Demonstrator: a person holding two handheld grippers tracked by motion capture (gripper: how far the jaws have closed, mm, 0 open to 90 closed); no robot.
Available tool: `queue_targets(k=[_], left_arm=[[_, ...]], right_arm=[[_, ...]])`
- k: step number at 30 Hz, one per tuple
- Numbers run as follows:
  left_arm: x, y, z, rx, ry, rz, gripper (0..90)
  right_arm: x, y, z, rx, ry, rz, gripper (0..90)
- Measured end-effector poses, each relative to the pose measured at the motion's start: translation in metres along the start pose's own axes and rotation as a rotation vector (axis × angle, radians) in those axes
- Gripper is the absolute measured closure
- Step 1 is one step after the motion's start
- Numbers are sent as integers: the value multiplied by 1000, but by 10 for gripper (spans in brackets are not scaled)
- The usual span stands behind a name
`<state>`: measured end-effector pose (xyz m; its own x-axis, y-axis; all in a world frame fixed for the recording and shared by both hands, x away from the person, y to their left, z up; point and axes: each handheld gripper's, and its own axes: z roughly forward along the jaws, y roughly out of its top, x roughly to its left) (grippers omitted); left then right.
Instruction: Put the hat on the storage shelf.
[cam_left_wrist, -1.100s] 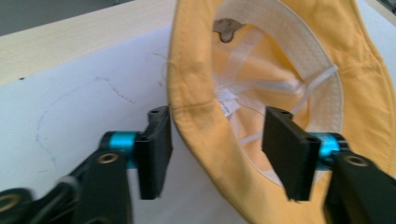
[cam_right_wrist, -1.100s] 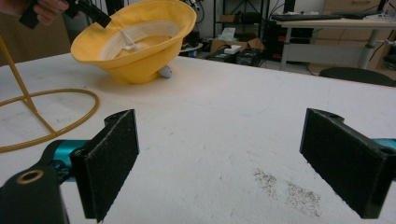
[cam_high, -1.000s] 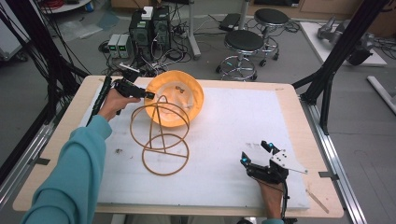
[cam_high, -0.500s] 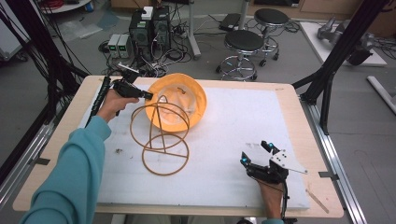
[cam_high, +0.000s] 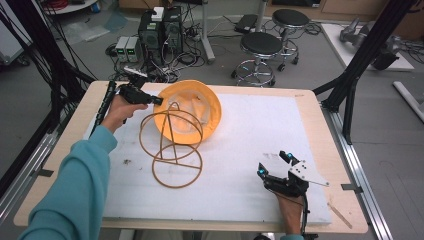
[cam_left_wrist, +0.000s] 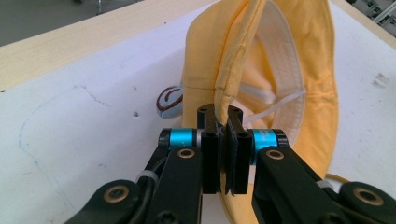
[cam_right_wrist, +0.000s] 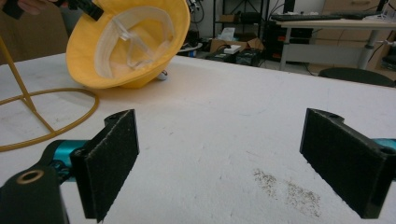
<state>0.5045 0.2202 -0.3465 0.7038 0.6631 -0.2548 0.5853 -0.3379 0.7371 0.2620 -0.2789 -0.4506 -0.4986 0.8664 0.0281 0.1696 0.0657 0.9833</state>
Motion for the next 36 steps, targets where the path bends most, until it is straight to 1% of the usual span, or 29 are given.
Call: queue_targets(k=[4,7,14,21,24,27,31,34,36], left_arm=[[-1,0,-12,-22,3,8,862],[-2,-1,-21,-40,18,13,863],[-3,-1,-40,-74,29,7,863],[-9,0,-64,-112,71,32,863],[-11,0,-74,-127,80,41,863],[-12,-1,-83,-139,89,43,862],[-15,-1,-92,-161,88,40,863],[-20,-1,-100,-171,100,59,863],[-23,-2,-107,-184,98,63,863]], right_arm=[[0,0,0,-1,0,-6,106],[1,0,0,0,-1,-5,106],[1,0,0,-2,-5,-4,106],[1,0,0,2,-8,-10,106],[1,0,0,4,-11,-11,106],[1,0,0,3,-14,-9,106],[1,0,1,4,-16,-10,106],[1,0,0,5,-14,-8,106],[1,0,0,4,-15,-8,106]])
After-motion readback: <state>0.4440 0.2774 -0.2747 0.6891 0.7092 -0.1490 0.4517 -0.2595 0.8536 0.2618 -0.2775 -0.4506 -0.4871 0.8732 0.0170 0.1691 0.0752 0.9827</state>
